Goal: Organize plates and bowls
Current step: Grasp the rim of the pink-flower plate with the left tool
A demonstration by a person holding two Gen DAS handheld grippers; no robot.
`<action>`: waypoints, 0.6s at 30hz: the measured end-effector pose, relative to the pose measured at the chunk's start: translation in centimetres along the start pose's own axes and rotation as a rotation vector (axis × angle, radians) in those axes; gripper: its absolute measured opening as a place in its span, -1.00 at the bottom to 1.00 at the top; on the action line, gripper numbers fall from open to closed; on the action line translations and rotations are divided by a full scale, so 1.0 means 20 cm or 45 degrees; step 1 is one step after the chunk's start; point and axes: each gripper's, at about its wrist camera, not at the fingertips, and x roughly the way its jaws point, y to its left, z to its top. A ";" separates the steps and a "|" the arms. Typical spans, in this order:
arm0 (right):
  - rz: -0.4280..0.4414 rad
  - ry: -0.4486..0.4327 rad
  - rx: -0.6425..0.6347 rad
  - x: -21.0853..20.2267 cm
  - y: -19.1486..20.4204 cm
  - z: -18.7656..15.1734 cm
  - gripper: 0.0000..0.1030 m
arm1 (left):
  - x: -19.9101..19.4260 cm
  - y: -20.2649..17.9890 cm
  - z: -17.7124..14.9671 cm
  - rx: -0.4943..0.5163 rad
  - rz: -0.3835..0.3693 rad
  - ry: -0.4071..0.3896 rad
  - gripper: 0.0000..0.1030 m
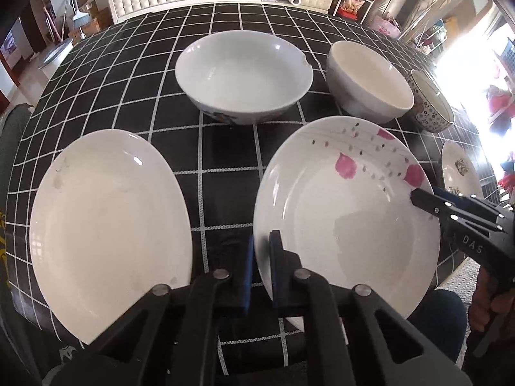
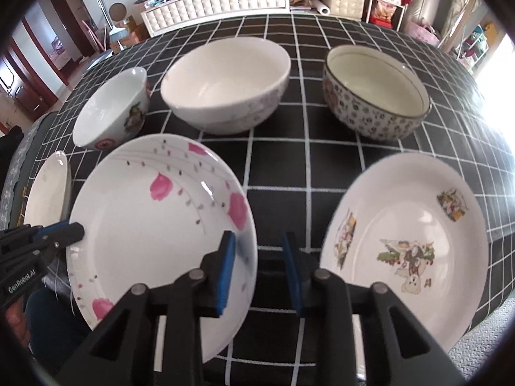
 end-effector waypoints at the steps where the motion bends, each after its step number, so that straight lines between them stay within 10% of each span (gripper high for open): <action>1: 0.010 0.000 0.002 0.00 0.00 0.00 -0.53 | 0.00 0.00 0.00 -0.007 -0.006 0.000 -0.85; 18: 0.009 -0.012 0.023 -0.04 0.04 -0.07 -0.67 | -0.03 0.02 -0.02 -0.011 0.001 -0.010 -0.87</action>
